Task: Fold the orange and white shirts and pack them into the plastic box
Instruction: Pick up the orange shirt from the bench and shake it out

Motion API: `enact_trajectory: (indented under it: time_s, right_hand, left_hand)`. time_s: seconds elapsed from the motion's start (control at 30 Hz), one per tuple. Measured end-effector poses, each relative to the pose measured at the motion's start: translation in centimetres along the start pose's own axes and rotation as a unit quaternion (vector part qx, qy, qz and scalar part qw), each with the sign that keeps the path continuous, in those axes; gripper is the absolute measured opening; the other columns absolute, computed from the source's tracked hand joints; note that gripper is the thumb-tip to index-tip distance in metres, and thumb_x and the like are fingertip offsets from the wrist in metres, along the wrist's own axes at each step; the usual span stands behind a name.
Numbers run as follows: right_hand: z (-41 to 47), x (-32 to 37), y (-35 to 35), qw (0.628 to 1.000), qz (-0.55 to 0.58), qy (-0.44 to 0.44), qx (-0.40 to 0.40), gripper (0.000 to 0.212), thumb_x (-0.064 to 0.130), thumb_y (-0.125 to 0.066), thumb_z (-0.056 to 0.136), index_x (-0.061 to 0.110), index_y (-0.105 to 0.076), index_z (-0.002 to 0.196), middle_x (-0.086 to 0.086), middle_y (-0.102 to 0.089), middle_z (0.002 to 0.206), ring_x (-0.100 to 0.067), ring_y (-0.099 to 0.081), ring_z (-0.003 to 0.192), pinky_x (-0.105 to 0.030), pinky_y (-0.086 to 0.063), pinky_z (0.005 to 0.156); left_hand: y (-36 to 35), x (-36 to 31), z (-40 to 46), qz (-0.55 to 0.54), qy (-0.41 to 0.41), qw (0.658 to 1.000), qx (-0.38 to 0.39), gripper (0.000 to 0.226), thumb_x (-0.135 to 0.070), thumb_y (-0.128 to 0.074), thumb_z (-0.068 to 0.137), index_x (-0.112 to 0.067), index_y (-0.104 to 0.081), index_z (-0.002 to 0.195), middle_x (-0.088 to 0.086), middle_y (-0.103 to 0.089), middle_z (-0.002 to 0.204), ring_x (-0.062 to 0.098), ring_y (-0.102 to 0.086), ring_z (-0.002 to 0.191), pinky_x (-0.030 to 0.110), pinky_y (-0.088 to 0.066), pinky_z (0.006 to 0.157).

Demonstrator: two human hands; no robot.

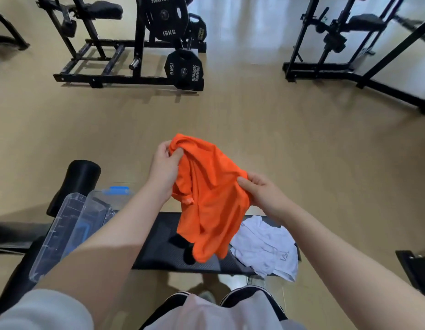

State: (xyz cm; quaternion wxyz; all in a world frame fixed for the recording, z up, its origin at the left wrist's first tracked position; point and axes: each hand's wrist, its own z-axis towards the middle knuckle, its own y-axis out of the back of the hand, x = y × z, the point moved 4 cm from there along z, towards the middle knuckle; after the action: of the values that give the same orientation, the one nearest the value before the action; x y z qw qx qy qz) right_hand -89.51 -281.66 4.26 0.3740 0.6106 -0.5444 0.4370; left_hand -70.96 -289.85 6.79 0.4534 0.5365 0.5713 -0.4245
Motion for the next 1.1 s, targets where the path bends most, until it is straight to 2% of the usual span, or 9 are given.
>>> enact_trajectory:
  time_s: [0.1,0.23,0.3,0.43,0.6,0.77,0.83,0.93,1.1]
  right_hand:
    - [0.6,1.7,-0.8,0.996,0.045,-0.002,-0.071,0.028,0.018,-0.043,0.098,0.019,-0.051,0.071,0.010,-0.048,0.050,-0.005,-0.042,0.046,-0.025,-0.039,0.056]
    - [1.2,2.9,-1.9,0.990,0.097,-0.030,-0.095,0.031,0.011,-0.042,0.097,0.015,-0.046,0.067,0.002,-0.048,0.050,-0.009,-0.045,0.046,-0.022,-0.039,0.054]
    - [1.3,3.5,-2.3,0.987,0.141,-0.027,-0.074,0.030,0.007,-0.040,0.097,0.012,-0.045,0.068,0.006,-0.049,0.040,-0.005,-0.046,0.038,-0.022,-0.041,0.054]
    - [1.0,5.5,-2.5,0.988,0.151,0.010,-0.042,0.030,0.005,-0.039,0.097,0.010,-0.043,0.067,0.009,-0.042,0.036,-0.003,-0.037,0.033,-0.019,-0.035,0.045]
    - [0.8,5.7,-0.6,0.979,0.165,0.043,-0.108,0.024,0.015,-0.042,0.098,0.012,-0.050,0.076,0.007,-0.047,0.045,-0.005,-0.042,0.040,-0.021,-0.037,0.048]
    - [0.0,3.9,-0.5,0.988,0.049,0.051,-0.136,0.031,0.027,-0.043,0.097,0.022,-0.059,0.071,0.016,-0.057,0.053,0.001,-0.047,0.050,-0.016,-0.038,0.056]
    - [-0.3,3.5,-0.4,0.991,-0.013,0.057,-0.122,0.018,0.021,-0.053,0.093,0.018,-0.060,0.076,0.011,-0.057,0.066,0.002,-0.050,0.058,-0.014,-0.041,0.064]
    - [-0.6,2.9,-0.5,0.995,-0.043,0.047,-0.079,0.010,0.008,-0.059,0.088,0.013,-0.062,0.080,-0.006,-0.059,0.079,-0.014,-0.052,0.075,-0.020,-0.041,0.074]
    - [-0.6,4.1,-1.1,0.993,-0.030,0.094,-0.072,0.020,0.008,-0.044,0.096,0.015,-0.055,0.080,0.003,-0.055,0.073,-0.007,-0.050,0.069,-0.020,-0.043,0.074]
  left_hand:
    - [-0.8,2.1,-1.0,0.128,-0.019,0.991,0.027,0.041,-0.010,-0.057,0.089,-0.013,-0.045,0.128,-0.001,-0.047,0.121,0.010,-0.045,0.114,0.022,-0.034,0.099]
    - [-3.8,4.0,-5.2,0.093,0.030,0.975,0.199,0.012,-0.018,-0.062,0.087,-0.024,-0.056,0.097,-0.002,-0.062,0.092,0.010,-0.058,0.081,0.025,-0.046,0.081]
    - [-4.7,5.1,-6.4,0.104,0.025,0.968,0.227,0.014,-0.014,-0.064,0.086,-0.021,-0.057,0.095,-0.001,-0.066,0.086,0.011,-0.062,0.075,0.029,-0.049,0.077]
    - [-4.7,5.4,-5.9,0.156,-0.002,0.975,0.159,0.004,-0.015,-0.058,0.089,-0.015,-0.062,0.091,0.002,-0.066,0.079,0.003,-0.060,0.066,0.025,-0.048,0.072]
    - [-5.3,2.7,-5.6,0.040,0.017,0.977,0.210,0.020,-0.011,-0.047,0.095,-0.021,-0.056,0.081,-0.003,-0.059,0.075,0.003,-0.055,0.067,0.013,-0.044,0.064]
    - [-5.3,0.2,-4.6,-0.099,0.055,0.971,0.209,0.024,-0.013,-0.042,0.097,-0.020,-0.052,0.077,-0.001,-0.061,0.073,0.010,-0.056,0.068,0.023,-0.045,0.069]
    - [-5.1,-0.9,-4.2,-0.143,0.052,0.972,0.178,0.025,-0.014,-0.039,0.098,-0.018,-0.050,0.076,-0.005,-0.063,0.061,0.007,-0.058,0.060,0.024,-0.045,0.066]
    - [-4.6,-2.1,-3.5,-0.187,0.046,0.971,0.144,0.026,-0.015,-0.038,0.099,-0.015,-0.048,0.075,0.001,-0.055,0.064,0.007,-0.054,0.057,0.024,-0.047,0.065]
    - [-3.5,-2.3,-2.6,-0.154,0.047,0.980,0.118,0.024,-0.014,-0.039,0.099,-0.017,-0.046,0.076,0.001,-0.049,0.067,0.006,-0.050,0.055,0.019,-0.044,0.056]
